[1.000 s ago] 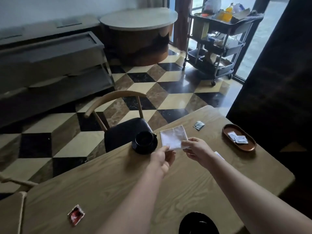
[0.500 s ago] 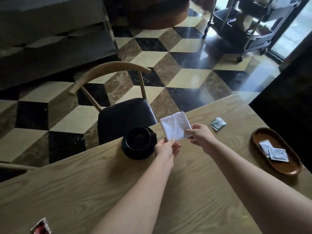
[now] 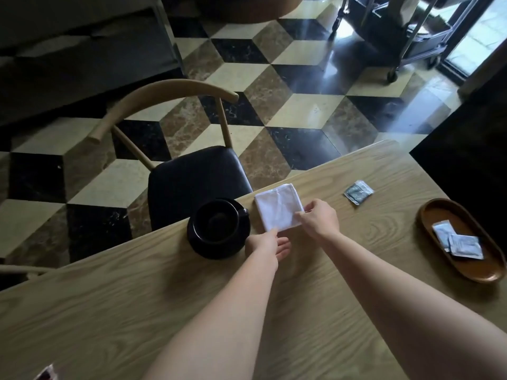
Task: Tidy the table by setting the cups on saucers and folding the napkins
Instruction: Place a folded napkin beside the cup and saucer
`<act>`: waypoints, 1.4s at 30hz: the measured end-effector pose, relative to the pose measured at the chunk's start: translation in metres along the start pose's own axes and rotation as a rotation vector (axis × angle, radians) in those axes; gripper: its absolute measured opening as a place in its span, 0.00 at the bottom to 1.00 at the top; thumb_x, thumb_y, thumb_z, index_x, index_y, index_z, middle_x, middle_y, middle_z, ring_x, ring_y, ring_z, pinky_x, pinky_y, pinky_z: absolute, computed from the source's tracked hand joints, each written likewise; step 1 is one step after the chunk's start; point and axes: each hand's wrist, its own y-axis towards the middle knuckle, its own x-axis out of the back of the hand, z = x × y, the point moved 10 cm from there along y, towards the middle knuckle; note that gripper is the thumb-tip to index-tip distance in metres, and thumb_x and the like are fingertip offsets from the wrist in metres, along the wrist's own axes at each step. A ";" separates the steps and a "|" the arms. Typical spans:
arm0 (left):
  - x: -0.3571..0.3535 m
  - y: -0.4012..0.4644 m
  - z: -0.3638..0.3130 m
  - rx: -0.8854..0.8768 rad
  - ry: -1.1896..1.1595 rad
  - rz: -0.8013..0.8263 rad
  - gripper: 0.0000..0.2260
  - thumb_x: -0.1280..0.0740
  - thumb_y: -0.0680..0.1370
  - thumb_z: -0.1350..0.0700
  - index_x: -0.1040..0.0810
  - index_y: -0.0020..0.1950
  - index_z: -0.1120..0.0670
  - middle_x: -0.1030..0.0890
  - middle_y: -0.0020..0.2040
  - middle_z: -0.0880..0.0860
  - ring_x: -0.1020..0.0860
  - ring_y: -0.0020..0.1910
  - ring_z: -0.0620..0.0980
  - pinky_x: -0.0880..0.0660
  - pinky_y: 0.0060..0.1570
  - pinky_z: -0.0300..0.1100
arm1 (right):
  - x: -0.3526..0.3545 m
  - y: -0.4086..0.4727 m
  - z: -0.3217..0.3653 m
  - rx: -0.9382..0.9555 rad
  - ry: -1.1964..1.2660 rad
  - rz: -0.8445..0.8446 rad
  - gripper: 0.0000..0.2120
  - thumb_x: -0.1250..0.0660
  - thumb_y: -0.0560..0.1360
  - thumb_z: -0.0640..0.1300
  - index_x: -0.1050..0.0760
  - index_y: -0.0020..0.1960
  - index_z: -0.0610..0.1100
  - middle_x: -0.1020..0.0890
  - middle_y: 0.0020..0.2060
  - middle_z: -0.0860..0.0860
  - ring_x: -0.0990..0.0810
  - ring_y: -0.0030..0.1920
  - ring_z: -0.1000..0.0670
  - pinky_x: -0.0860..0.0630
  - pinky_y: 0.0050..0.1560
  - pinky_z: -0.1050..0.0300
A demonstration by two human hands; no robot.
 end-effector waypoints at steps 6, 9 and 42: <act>0.042 -0.049 0.023 -0.119 0.072 0.059 0.08 0.35 0.79 0.54 0.28 0.47 0.59 0.16 0.33 0.59 0.19 0.27 0.54 0.25 0.26 0.40 | 0.014 -0.064 0.003 0.040 0.112 -0.105 0.14 0.28 0.72 0.46 0.22 0.55 0.41 0.17 0.50 0.46 0.20 0.54 0.44 0.28 0.50 0.55; 0.100 -0.094 0.037 -0.359 0.280 0.030 0.03 0.36 0.77 0.58 0.28 0.44 0.51 0.17 0.30 0.54 0.21 0.26 0.52 0.27 0.26 0.40 | -0.010 -0.145 0.015 0.125 0.271 -0.057 0.03 0.28 0.71 0.42 0.21 0.44 0.47 0.17 0.39 0.53 0.17 0.45 0.48 0.27 0.45 0.58; 0.566 -0.194 0.291 -0.022 -0.117 -0.397 0.05 0.27 0.73 0.63 0.20 0.45 0.61 0.19 0.39 0.57 0.23 0.33 0.49 0.28 0.32 0.39 | -0.364 -0.579 -0.047 0.029 -0.211 0.568 0.12 0.32 0.69 0.48 0.27 0.30 0.43 0.23 0.27 0.52 0.26 0.32 0.50 0.32 0.30 0.59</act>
